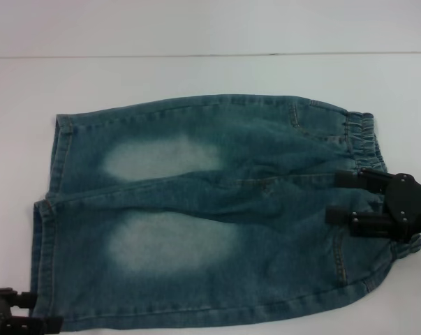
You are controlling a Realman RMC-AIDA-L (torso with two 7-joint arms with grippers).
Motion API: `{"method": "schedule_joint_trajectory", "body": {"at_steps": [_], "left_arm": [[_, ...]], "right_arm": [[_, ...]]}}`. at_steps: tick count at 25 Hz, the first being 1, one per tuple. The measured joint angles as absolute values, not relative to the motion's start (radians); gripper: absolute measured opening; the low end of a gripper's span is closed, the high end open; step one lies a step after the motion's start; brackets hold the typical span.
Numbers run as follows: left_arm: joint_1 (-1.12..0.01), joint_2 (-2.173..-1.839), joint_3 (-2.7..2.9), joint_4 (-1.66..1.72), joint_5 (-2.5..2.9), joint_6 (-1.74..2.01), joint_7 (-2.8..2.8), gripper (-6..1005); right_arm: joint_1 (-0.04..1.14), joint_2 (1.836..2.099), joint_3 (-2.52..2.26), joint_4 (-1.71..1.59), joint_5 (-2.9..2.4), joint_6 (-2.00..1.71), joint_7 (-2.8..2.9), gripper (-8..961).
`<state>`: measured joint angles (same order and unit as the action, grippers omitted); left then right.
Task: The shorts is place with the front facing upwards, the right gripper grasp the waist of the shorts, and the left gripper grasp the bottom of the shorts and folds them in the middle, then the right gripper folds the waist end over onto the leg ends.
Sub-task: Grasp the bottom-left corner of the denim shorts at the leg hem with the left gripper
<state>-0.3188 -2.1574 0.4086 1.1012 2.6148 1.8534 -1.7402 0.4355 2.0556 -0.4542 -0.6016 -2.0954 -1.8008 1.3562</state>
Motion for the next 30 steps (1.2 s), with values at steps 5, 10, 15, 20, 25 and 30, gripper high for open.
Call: {"method": "schedule_joint_trajectory", "body": {"at_steps": [5, 10, 15, 20, 25, 30], "left_arm": [[-0.317, -2.157, 0.422, 1.102, 2.622, 1.850, -1.749, 900], [-0.318, -2.158, 0.418, 1.109, 2.623, 1.849, -1.751, 899], [-0.324, -2.161, 0.435, 1.105, 2.623, 1.865, -1.767, 899], [-0.326, -2.162, 0.454, 1.105, 2.612, 1.875, -1.776, 900], [-0.330, -2.163, 0.456, 1.088, 2.602, 1.861, -1.777, 879], [-0.337, -2.163, 0.453, 1.099, 2.607, 1.858, -1.792, 843]], "right_arm": [[0.435, 2.058, -0.454, -0.605, -2.095, -1.799, 1.356, 927], [0.434, 2.059, -0.452, -0.606, -2.095, -1.799, 1.356, 927], [0.434, 2.058, -0.441, -0.606, -2.094, -1.801, 1.359, 927], [0.434, 2.060, -0.429, -0.606, -2.094, -1.801, 1.359, 927], [0.434, 2.060, -0.424, -0.606, -2.094, -1.802, 1.361, 927], [0.434, 2.059, -0.416, -0.606, -2.094, -1.802, 1.361, 927]]}}
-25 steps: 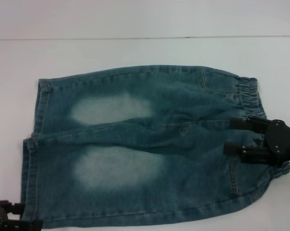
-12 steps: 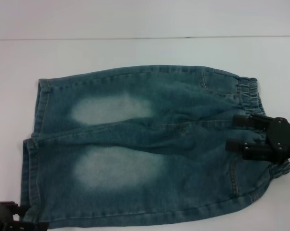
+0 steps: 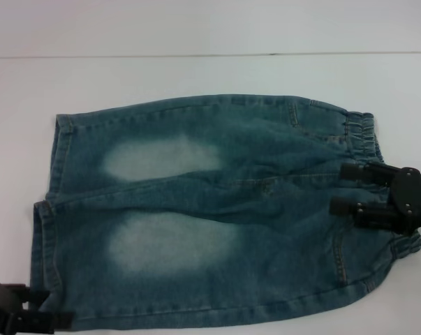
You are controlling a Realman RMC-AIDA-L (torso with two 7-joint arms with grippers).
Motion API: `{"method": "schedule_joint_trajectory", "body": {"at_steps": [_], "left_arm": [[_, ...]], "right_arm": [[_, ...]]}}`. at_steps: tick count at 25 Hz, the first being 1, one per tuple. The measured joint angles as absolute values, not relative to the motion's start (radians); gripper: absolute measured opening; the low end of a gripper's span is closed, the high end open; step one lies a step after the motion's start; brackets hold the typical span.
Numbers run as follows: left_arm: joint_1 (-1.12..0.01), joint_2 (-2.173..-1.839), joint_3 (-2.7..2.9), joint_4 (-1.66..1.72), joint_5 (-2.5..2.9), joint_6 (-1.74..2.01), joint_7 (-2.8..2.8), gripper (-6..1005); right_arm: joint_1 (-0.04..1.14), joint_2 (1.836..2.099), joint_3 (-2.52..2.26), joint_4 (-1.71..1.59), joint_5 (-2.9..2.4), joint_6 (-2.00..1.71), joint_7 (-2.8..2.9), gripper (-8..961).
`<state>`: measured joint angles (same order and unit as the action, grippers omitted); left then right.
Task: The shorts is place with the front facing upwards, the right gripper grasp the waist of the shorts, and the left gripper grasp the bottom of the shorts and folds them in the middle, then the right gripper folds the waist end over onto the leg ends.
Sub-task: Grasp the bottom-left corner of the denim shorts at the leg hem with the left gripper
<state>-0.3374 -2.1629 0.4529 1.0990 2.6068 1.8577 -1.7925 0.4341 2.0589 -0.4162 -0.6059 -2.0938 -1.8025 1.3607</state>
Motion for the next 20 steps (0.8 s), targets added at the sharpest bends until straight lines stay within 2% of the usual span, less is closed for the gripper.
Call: {"method": "schedule_joint_trajectory", "body": {"at_steps": [20], "left_arm": [[-0.325, -2.163, 0.471, 1.145, 2.645, 1.890, -1.827, 791]], "right_arm": [[0.433, 2.054, -0.404, -0.608, -2.099, -1.792, 1.361, 926]]}}
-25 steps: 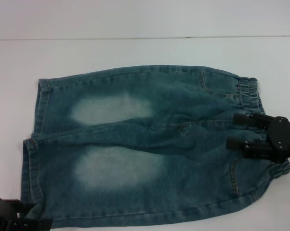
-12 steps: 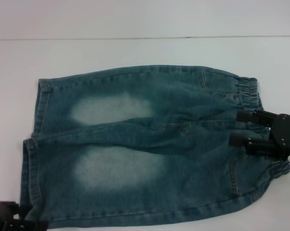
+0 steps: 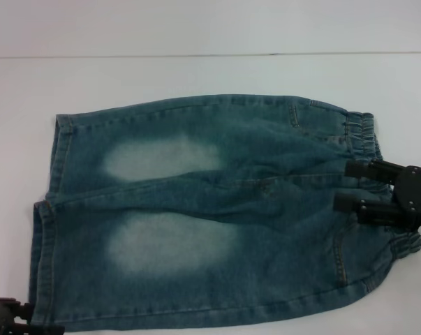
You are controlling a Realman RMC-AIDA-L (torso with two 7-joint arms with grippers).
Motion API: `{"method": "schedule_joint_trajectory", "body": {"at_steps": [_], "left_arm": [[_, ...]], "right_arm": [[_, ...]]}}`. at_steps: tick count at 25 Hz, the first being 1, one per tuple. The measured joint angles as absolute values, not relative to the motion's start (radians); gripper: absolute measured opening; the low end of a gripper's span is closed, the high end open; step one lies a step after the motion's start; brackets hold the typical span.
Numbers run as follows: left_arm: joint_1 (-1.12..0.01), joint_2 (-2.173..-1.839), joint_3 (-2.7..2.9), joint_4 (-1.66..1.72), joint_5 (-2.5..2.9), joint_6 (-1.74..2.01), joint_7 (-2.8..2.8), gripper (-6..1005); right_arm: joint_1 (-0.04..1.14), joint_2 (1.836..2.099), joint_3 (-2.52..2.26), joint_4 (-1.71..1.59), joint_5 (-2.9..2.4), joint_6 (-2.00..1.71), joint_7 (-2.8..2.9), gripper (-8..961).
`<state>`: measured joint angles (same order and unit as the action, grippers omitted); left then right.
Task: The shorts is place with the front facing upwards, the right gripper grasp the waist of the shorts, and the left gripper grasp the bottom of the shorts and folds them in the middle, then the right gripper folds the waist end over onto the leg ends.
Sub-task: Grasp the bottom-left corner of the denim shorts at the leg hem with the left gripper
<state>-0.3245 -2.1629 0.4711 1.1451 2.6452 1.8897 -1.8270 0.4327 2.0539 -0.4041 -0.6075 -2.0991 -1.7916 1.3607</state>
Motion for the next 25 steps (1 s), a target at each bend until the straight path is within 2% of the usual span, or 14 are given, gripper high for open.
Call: {"method": "schedule_joint_trajectory", "body": {"at_steps": [21, 25], "left_arm": [[-0.376, -2.164, 0.472, 1.075, 2.638, 1.846, -1.843, 737], [-0.374, -2.165, 0.475, 1.085, 2.639, 1.845, -1.842, 650]], "right_arm": [[0.419, 2.048, -0.369, -0.607, -2.094, -1.800, 1.362, 926], [0.419, 2.047, -0.365, -0.607, -2.094, -1.805, 1.369, 926]]}}
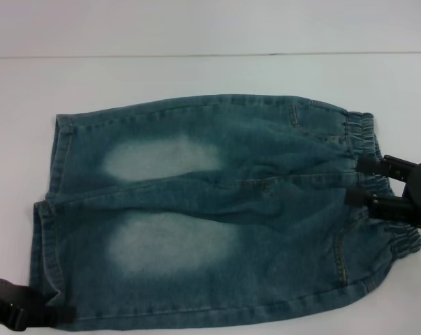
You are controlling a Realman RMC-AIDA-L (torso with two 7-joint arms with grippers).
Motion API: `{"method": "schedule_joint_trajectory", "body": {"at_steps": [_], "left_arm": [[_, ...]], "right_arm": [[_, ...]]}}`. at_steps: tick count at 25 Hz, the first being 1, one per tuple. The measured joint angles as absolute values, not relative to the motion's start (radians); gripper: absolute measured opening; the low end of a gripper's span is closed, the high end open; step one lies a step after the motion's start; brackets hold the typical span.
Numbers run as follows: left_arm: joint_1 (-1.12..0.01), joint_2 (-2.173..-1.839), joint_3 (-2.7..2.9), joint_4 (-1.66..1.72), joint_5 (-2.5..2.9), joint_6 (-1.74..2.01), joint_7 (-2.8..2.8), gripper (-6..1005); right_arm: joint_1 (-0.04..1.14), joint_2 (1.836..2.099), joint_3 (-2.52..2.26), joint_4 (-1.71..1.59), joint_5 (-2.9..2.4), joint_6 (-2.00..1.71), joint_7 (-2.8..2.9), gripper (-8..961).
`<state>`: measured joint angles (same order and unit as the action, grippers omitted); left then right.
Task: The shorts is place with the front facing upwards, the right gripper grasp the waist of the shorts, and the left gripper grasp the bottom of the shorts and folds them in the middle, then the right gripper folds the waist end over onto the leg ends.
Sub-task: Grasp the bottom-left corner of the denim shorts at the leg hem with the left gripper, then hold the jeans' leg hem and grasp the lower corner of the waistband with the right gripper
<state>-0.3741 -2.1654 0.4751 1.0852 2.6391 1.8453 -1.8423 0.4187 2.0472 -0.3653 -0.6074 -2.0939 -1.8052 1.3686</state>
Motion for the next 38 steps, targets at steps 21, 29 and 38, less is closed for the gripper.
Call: {"method": "schedule_joint_trajectory", "body": {"at_steps": [21, 29, 38], "left_arm": [[-0.383, -2.169, 0.475, 1.119, 2.595, 1.890, -1.838, 55], [-0.392, -2.170, 0.484, 1.100, 2.593, 1.881, -1.838, 55], [-0.412, -2.171, 0.489, 1.085, 2.592, 1.879, -1.843, 54]], "right_arm": [[0.293, 1.989, -0.208, -0.610, -2.093, -1.915, 1.443, 925], [0.210, 1.944, -0.178, -0.636, -2.152, -1.901, 1.468, 925], [0.232, 1.952, -0.169, -0.634, -2.202, -1.812, 1.524, 925]]}}
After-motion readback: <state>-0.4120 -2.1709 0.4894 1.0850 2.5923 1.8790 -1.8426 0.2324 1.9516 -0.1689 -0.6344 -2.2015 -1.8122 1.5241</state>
